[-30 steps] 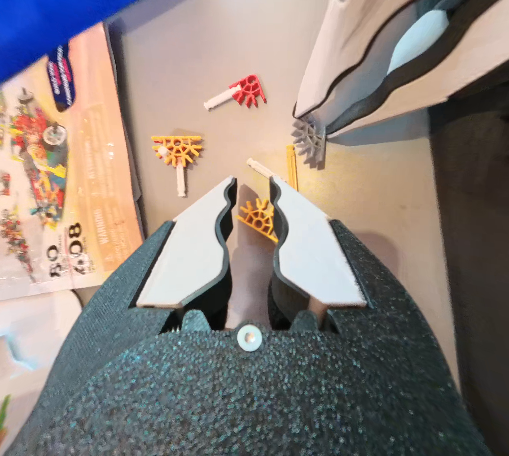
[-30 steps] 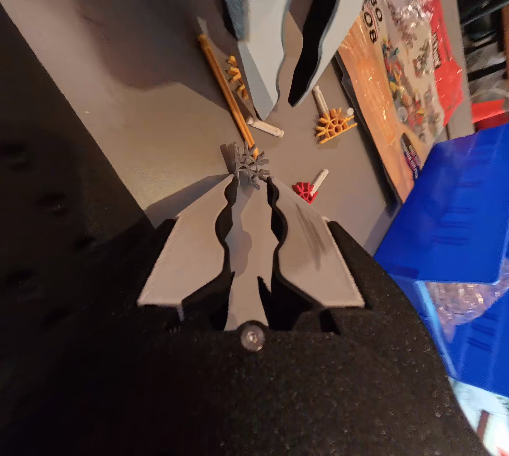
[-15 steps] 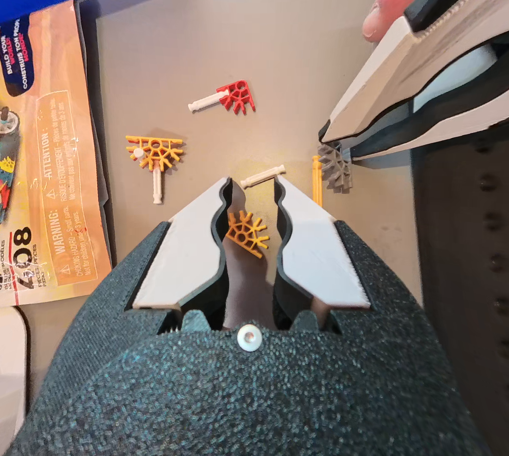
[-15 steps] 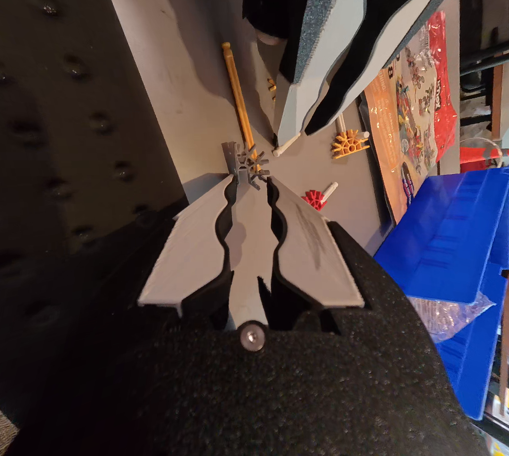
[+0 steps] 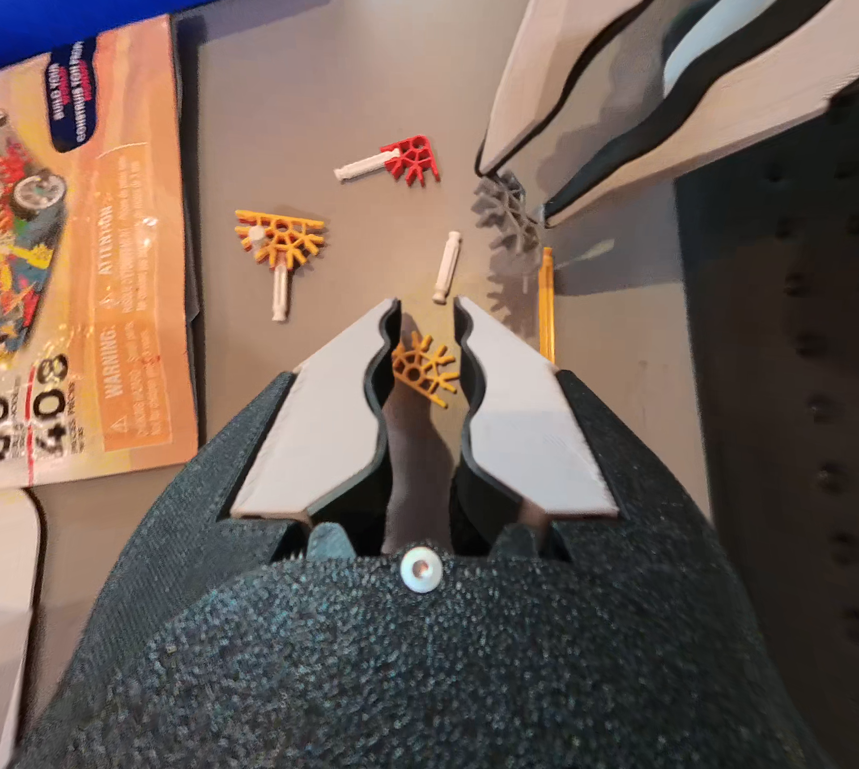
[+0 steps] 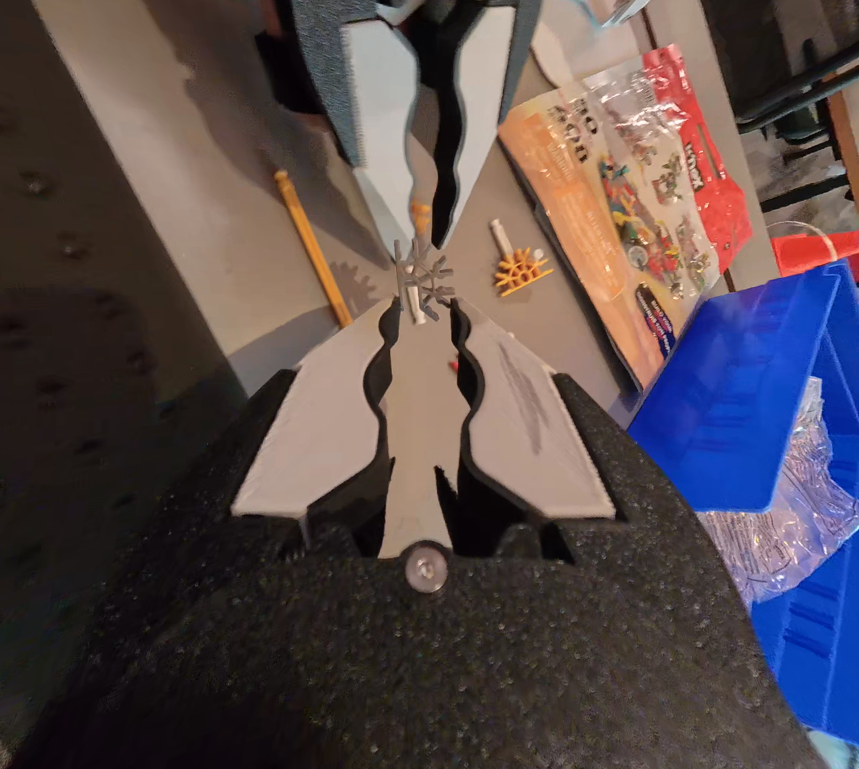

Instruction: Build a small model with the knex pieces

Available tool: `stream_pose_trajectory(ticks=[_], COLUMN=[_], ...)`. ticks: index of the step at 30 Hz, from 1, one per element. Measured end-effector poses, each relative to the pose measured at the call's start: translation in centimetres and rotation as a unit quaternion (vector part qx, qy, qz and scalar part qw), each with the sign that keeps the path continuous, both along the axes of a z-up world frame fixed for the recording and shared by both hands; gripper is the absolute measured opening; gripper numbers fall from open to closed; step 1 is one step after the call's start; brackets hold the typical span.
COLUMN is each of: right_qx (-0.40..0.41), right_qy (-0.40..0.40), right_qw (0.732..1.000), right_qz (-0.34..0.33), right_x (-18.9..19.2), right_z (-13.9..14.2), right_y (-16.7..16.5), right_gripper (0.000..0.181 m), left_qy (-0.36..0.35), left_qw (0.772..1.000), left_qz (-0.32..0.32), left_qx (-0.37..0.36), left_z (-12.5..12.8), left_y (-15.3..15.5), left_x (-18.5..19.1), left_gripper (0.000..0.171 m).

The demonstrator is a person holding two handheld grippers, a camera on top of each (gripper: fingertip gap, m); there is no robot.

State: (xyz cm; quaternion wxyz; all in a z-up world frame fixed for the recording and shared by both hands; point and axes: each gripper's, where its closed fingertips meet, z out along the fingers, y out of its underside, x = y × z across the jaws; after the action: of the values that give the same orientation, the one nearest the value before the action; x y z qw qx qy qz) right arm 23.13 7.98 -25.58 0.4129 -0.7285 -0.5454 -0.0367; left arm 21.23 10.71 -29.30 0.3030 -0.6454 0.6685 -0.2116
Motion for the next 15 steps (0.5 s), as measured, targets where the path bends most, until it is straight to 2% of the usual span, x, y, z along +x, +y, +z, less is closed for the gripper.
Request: stream_pose_trajectory(ticks=[6,12,15], right_qx=[0.023,0.042,0.045], right_qy=[0.055,0.078,0.085], right_qw=[0.998,0.996,0.995], right_qz=[-0.029,-0.018,-0.006], right_x=[-0.7,-2.9,-4.4], right_z=[2.0,2.8,2.9], right_y=[2.5,3.8,4.0], right_gripper=[0.021,0.021,0.021], left_qy=[-0.117,-0.240,-0.270], left_qw=[0.990,0.955,0.945], left_qz=[-0.009,0.018,0.023], left_qx=[-0.073,-0.171,-0.185], left_z=[3.4,6.4,7.3], left_y=[-1.2,-1.3,-1.3], left_x=[-2.3,-3.8,-4.0], left_gripper=[0.030,0.038,0.038])
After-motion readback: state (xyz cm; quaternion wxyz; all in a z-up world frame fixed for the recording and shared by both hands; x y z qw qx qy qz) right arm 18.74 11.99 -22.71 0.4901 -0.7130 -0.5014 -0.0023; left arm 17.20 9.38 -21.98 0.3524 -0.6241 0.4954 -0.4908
